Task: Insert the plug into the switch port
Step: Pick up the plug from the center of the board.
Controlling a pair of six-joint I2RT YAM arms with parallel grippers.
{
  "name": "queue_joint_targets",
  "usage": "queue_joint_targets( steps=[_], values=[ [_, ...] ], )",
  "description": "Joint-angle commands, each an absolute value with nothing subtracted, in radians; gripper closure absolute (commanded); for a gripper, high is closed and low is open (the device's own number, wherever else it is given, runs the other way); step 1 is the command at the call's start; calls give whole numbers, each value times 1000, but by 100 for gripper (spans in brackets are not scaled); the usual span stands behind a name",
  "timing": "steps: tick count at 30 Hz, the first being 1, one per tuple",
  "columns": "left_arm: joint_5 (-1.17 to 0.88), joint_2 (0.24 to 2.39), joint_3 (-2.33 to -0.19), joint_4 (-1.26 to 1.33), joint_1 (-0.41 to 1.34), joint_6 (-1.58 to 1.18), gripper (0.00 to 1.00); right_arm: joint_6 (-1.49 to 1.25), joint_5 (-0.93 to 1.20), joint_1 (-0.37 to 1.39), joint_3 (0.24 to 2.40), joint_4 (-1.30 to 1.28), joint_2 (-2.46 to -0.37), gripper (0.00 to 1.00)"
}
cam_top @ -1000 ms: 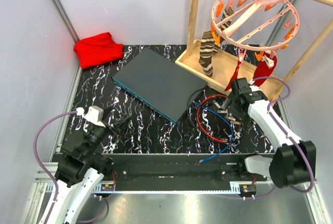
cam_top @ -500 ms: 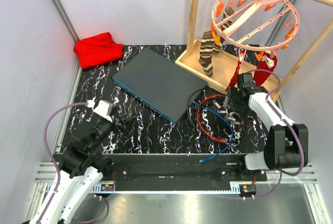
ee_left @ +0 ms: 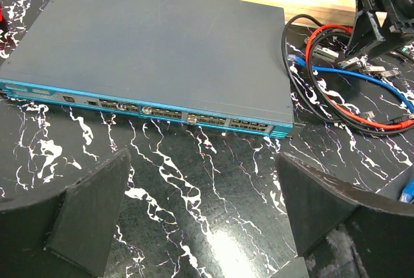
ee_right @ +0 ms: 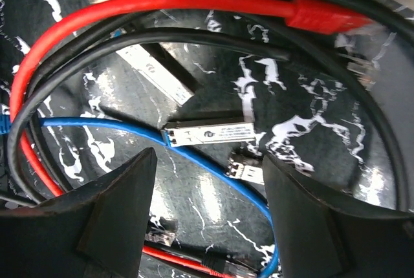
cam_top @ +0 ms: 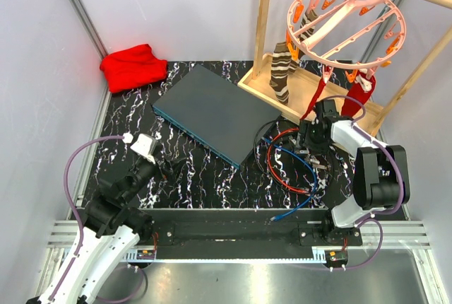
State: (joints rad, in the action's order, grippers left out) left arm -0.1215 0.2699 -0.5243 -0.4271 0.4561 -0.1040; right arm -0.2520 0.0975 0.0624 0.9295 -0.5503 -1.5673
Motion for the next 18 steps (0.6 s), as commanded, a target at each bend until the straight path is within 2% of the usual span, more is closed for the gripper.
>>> queue_joint_targets(
  steps=[1,13,18],
  values=[
    [-135,256,-565,-400,460,-89,1,-245,161,63,910,-503,-1568,26],
    [-140,239,-558,-397,459,-83,1,-327,225,67,857,-525,-1554,29],
    [-143,230,-560,-394,459,-81,1,-288,163,71,897,-554,-1525,30]
  ],
)
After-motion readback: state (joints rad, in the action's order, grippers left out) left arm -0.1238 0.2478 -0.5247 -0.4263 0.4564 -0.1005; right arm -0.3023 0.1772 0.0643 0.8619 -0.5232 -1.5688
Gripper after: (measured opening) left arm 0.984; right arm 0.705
